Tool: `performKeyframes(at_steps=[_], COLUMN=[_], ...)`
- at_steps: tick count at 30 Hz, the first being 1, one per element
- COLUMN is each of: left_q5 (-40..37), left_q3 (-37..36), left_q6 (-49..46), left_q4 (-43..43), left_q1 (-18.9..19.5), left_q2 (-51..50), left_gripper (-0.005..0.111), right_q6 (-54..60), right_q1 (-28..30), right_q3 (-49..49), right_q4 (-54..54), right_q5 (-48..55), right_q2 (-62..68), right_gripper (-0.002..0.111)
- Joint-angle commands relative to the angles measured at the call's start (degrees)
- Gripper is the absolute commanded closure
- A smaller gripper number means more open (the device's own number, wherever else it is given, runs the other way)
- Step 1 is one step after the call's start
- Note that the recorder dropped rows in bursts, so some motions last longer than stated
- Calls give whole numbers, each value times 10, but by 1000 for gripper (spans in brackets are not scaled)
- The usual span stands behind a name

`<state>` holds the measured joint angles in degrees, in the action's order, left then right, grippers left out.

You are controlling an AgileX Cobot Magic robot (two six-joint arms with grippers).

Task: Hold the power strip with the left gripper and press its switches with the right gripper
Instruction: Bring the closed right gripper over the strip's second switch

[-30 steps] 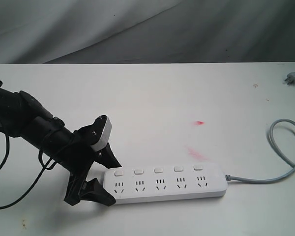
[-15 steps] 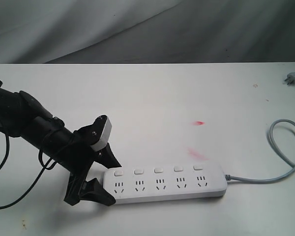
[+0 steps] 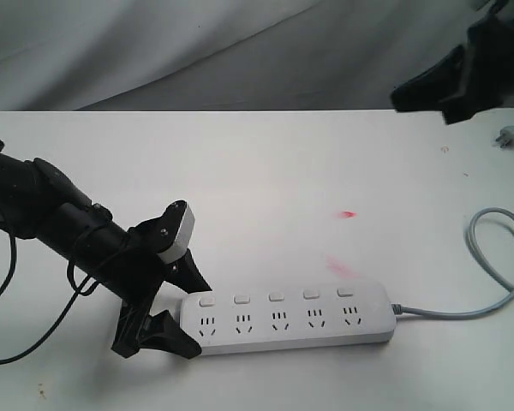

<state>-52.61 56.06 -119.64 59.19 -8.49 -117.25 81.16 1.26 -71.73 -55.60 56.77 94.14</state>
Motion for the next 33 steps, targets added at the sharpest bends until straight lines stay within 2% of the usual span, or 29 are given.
performKeyframes(at_steps=[1, 4, 7, 12, 15, 18, 24, 28, 33], left_q5=[3, 3, 3, 3, 3, 3, 3, 3, 3], left_q3=[3, 3, 3, 3, 3, 3, 3, 3, 3], left_q6=[-4, -4, -4, -4, -4, -4, -4, -4, -4], left_q4=[2, 2, 2, 2, 2, 2, 2, 2, 2], left_q1=[-4, -4, -4, -4, -4, -4, -4, -4, -4], left_q2=[-2, -2, -2, -2, -2, -2, -2, -2, -2], left_gripper=[105, 105, 105, 105, 105, 105, 105, 105, 105], right_q6=[47, 85, 87, 85, 95, 167, 195, 209, 226], right_q1=[-56, -102, -144, -177, -179, -186, -214, -222, -235], right_q3=[-3, -3, -3, -2, -2, -2, -4, -4, -4], right_q4=[-15, -17, -20, -22, -25, -50, -54, -95, -206], right_q5=[-1, -35, -99, -145, -119, -86, -90, -85, -83], right_q2=[62, 97, 125, 144, 147, 155, 198, 223, 243], right_gripper=[80, 56, 45, 44, 44, 44, 44, 44, 44])
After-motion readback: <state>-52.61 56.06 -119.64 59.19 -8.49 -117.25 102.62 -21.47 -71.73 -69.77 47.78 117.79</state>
